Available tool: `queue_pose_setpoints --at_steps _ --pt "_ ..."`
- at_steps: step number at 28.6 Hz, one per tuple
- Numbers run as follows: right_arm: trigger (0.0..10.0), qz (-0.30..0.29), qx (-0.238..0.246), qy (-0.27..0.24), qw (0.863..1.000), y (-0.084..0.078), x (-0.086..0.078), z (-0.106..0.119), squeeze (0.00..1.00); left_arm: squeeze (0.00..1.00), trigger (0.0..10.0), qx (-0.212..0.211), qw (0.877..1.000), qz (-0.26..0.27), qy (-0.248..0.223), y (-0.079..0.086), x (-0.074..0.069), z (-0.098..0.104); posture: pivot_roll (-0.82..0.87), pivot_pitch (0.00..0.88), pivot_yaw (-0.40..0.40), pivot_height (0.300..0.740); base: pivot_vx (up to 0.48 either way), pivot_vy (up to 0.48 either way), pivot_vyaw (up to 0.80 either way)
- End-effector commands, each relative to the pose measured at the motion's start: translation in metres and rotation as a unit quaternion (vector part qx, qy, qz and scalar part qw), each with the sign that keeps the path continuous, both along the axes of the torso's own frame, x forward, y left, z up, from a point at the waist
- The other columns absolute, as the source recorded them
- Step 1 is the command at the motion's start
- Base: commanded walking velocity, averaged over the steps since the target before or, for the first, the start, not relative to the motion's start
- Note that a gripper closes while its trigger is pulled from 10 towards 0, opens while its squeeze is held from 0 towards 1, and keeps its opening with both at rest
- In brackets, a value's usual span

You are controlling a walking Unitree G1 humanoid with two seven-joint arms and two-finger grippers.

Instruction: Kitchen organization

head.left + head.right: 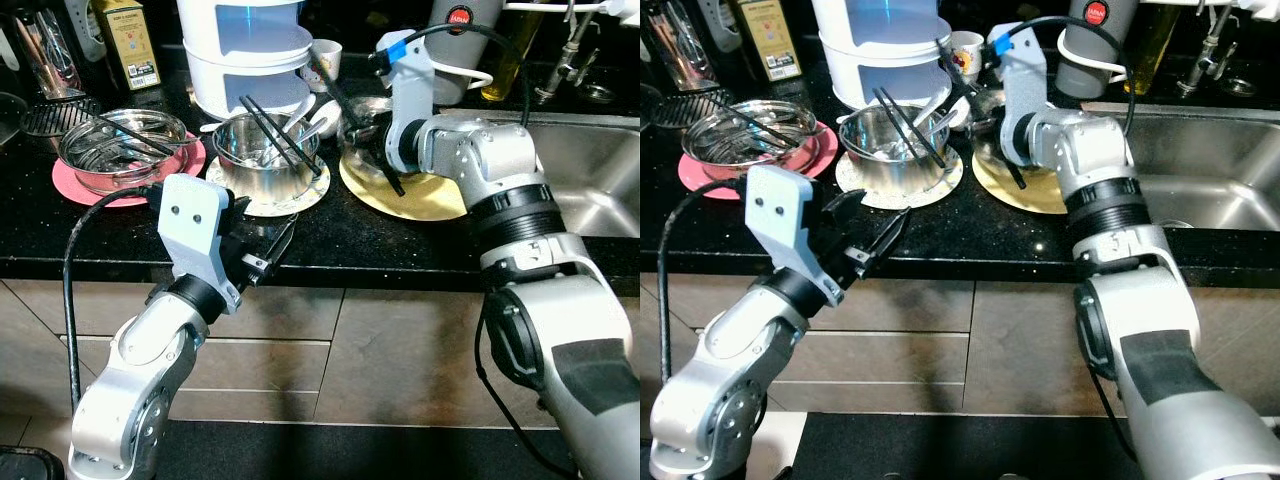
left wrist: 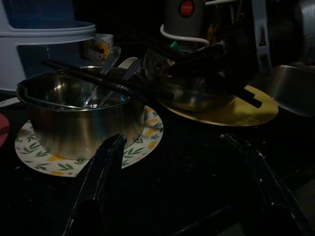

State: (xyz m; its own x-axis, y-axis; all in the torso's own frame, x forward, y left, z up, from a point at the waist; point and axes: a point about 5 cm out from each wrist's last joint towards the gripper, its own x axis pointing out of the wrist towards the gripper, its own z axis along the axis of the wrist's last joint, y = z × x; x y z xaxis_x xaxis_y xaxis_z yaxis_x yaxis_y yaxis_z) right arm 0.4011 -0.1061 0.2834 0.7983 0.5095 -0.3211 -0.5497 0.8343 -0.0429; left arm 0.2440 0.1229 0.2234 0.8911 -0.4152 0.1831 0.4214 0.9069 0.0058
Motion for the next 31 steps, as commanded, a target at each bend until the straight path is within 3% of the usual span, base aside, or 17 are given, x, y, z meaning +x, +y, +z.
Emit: queue_pose_setpoints --at_steps 1,13,14,17,18,20,22,24,25,26,27,28,29,31 --pt "0.0 -0.015 -0.025 -0.012 1.0 -0.006 0.0 0.0 0.0 0.0 10.0 -0.001 1.0 -0.009 -0.001 -0.003 -0.002 0.002 0.01 0.039 -0.053 0.74 0.0 0.0 0.0" --pt "0.0 -0.052 -0.036 -0.029 0.998 -0.016 0.002 0.002 0.0 0.0 10.0 -0.001 1.0 -0.012 0.0 -0.004 -0.002 0.003 0.01 0.042 -0.052 0.74 0.0 0.0 0.0" --pt "1.1 -0.058 -0.039 -0.025 0.997 -0.018 0.003 0.0 0.0 0.0 10.0 -0.001 1.0 -0.012 0.001 -0.004 -0.002 0.003 0.01 0.043 -0.052 0.74 0.0 0.0 0.0" --pt "1.7 -0.064 -0.042 -0.018 0.997 -0.021 0.003 -0.001 0.0 0.0 10.0 -0.002 1.0 -0.012 0.001 -0.004 -0.002 0.003 0.01 0.042 -0.052 0.74 0.0 0.0 0.0" --pt "4.1 -0.065 -0.042 -0.016 0.997 -0.021 0.003 -0.001 0.0 0.0 10.0 -0.002 1.0 -0.012 0.001 -0.004 -0.002 0.003 0.01 0.043 -0.053 0.74 0.0 0.0 0.0" --pt "4.7 -0.064 -0.042 -0.015 0.997 -0.021 0.003 -0.001 0.0 0.0 10.0 -0.002 1.0 -0.013 0.001 -0.004 -0.002 0.003 0.01 0.042 -0.054 0.74 0.0 0.0 0.0" --pt "10.0 -0.062 -0.045 -0.012 0.997 -0.021 0.003 -0.002 0.0 0.0 10.0 -0.003 1.0 -0.013 0.001 -0.005 -0.002 0.003 0.01 0.043 -0.055 0.74 0.0 0.0 0.0" --pt "10.0 -0.061 -0.046 -0.012 0.997 -0.021 0.003 -0.001 0.0 0.0 10.0 -0.003 1.0 -0.013 0.001 -0.005 -0.002 0.003 0.01 0.042 -0.055 0.74 0.0 0.0 0.0" --pt "10.0 -0.061 -0.045 -0.013 0.997 -0.021 0.003 -0.001 0.24 0.0 10.0 -0.003 1.0 -0.013 0.001 -0.005 -0.002 0.003 0.01 0.043 -0.055 0.74 0.0 0.0 0.0" --pt "10.0 -0.061 -0.045 -0.013 0.997 -0.021 0.003 -0.001 0.24 0.0 10.0 -0.003 1.0 -0.013 0.001 -0.005 -0.002 0.003 0.01 0.043 -0.055 0.74 0.0 0.0 0.0" --pt "10.0 -0.061 -0.045 -0.013 0.997 -0.021 0.003 -0.001 0.53 0.0 10.0 -0.003 1.0 -0.014 0.0 -0.005 -0.002 0.003 0.01 0.042 -0.055 0.74 0.0 0.0 0.0" --pt "10.0 -0.061 -0.045 -0.013 0.997 -0.021 0.003 -0.001 0.53 0.0 10.0 -0.003 1.0 -0.014 0.0 -0.005 -0.002 0.003 0.01 0.042 -0.055 0.74 0.0 0.0 0.0" --pt "10.0 -0.058 -0.049 -0.014 0.997 -0.02 0.003 -0.002 1.0 0.0 10.0 -0.004 1.0 -0.014 0.0 -0.005 -0.002 0.003 0.01 0.042 -0.055 0.74 0.0 0.0 0.0" --pt "10.0 -0.062 -0.06 -0.015 0.996 -0.019 0.003 -0.003 0.97 0.0 10.0 -0.005 1.0 -0.014 -0.001 -0.005 -0.002 0.004 0.01 0.042 -0.055 0.74 0.0 0.0 0.0"
